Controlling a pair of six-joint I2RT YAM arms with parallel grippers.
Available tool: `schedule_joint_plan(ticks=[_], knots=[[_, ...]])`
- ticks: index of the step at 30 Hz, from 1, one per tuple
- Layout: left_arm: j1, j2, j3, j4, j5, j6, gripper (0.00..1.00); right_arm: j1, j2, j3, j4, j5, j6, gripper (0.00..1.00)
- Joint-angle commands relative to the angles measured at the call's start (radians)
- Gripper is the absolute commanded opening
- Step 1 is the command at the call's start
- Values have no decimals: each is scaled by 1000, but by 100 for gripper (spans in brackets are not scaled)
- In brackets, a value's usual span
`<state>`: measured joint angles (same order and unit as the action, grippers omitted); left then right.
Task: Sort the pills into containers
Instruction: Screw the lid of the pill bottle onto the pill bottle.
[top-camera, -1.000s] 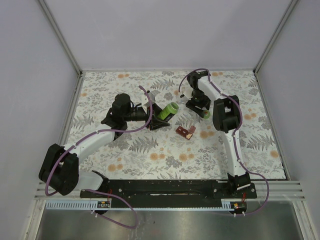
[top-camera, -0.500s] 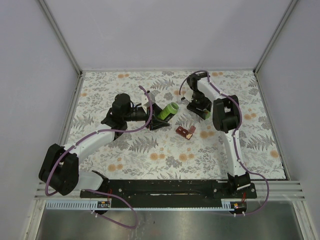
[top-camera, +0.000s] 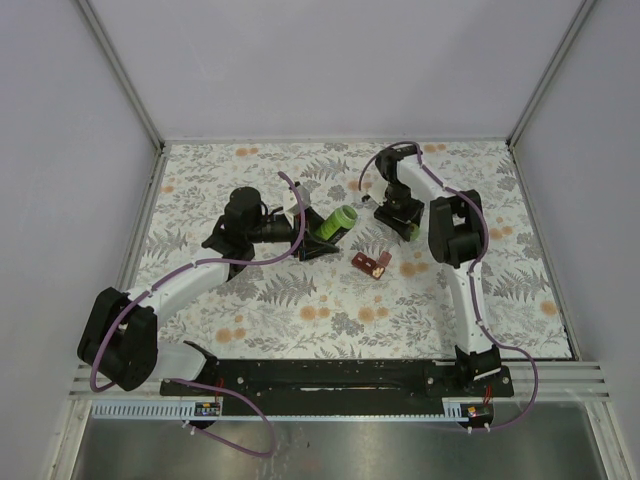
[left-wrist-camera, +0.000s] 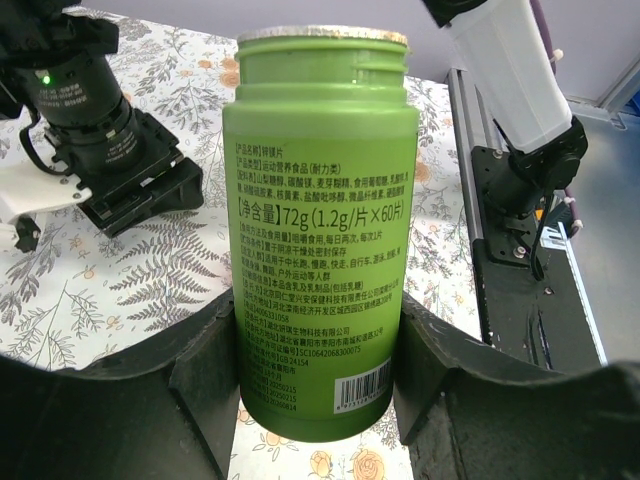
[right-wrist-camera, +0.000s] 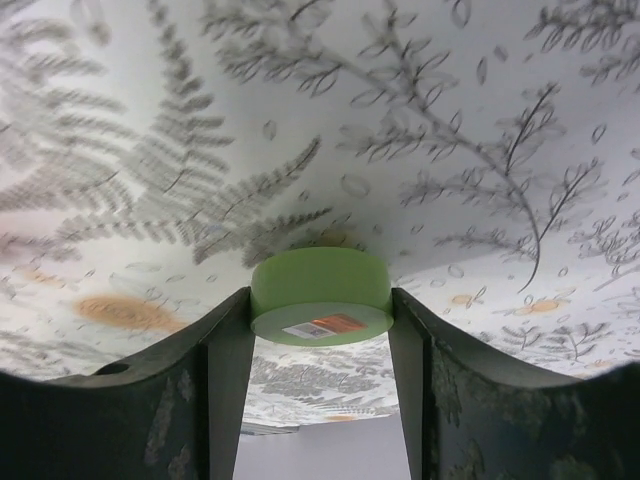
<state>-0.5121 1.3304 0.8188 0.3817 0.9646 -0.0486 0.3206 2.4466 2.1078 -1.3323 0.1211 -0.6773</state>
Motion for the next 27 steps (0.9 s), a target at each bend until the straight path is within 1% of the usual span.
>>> schedule_joint_plan(ticks=[1,3,7,9,16,20,22,27], knots=[[3,-11,49,8,2,36,0,9,-179,-51,-33,-118,8,36],[3,-13,52,-12,-7,41,0,9,-243,-87,-13,-165,21,33],[3,-11,63,-62,-53,105,0,9,-375,-164,30,-210,39,31],[3,-10,71,-99,-67,136,0,9,-438,-180,28,-257,53,29],[3,-2,117,-234,-125,216,0,9,-639,-207,33,-565,94,25],[-3,-5,158,-364,-179,298,0,9,-741,-229,59,-757,119,24],[-12,-11,183,-449,-219,358,0,11,-770,-230,62,-822,114,24],[-52,-25,233,-561,-325,437,0,11,-819,-241,70,-932,111,24]])
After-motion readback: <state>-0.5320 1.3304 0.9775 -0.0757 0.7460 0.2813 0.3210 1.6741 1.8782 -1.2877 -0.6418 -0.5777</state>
